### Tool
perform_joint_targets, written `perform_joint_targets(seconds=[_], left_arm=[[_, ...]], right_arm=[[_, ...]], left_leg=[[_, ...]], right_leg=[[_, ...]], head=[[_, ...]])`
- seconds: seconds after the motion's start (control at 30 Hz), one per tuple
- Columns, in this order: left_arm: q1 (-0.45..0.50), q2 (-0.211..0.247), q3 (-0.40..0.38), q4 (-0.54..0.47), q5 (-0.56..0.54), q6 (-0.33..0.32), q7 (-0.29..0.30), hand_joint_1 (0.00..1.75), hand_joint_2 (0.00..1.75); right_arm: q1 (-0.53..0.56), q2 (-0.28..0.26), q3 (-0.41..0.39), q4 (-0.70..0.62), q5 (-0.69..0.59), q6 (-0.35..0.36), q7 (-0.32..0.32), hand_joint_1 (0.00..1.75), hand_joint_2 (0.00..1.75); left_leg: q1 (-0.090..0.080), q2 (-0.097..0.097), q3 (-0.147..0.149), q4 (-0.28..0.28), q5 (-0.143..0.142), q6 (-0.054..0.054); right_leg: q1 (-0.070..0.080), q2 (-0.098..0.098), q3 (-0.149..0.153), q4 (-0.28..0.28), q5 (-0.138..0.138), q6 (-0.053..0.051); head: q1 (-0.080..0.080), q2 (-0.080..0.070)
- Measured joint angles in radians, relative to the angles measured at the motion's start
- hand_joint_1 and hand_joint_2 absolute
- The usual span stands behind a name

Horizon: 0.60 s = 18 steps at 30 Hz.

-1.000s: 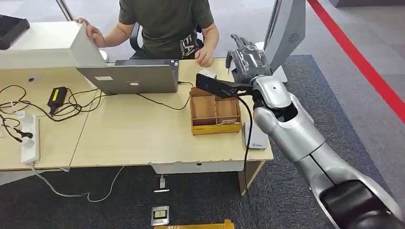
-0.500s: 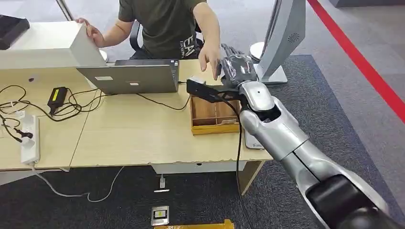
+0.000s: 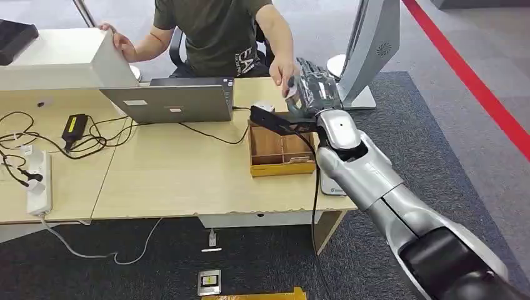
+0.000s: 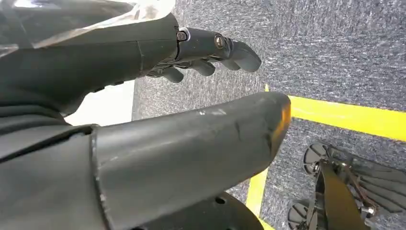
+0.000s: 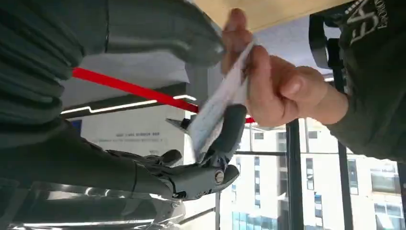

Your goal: Pass the card to the sensor for recognition and then transmit it.

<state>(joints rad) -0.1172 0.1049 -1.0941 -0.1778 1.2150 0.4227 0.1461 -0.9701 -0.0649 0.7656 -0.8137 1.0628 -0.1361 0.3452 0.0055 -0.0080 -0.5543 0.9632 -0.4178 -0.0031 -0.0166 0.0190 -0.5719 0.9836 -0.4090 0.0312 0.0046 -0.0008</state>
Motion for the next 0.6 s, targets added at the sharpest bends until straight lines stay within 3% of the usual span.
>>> perform_joint_targets(seconds=[0.3, 0.43, 0.6], left_arm=[[0.000, -0.002, 0.001, 0.000, 0.010, 0.008, 0.003, 0.00, 0.00], [0.001, -0.002, 0.002, 0.000, 0.013, 0.006, -0.007, 0.00, 0.00], [0.006, -0.002, 0.003, 0.000, 0.014, -0.007, -0.014, 0.00, 0.00]], right_arm=[[0.017, -0.002, -0.004, 0.003, 0.047, -0.041, 0.014, 0.00, 0.00], [0.066, -0.016, -0.031, -0.049, -0.016, -0.039, -0.023, 0.00, 0.00], [0.206, -0.084, -0.081, -0.246, -0.063, 0.052, -0.016, 0.00, 0.00]], left_leg=[[0.000, 0.000, 0.000, 0.000, 0.000, 0.000], [0.000, 0.000, 0.001, 0.000, 0.000, 0.000], [0.000, 0.000, 0.002, 0.000, -0.001, 0.001]], right_leg=[[0.000, 0.000, 0.000, 0.000, 0.000, 0.000], [0.000, 0.000, 0.000, 0.000, 0.000, 0.000], [0.000, 0.000, 0.001, -0.002, 0.000, 0.000]], head=[[0.000, 0.000], [0.000, 0.000], [0.000, 0.000]])
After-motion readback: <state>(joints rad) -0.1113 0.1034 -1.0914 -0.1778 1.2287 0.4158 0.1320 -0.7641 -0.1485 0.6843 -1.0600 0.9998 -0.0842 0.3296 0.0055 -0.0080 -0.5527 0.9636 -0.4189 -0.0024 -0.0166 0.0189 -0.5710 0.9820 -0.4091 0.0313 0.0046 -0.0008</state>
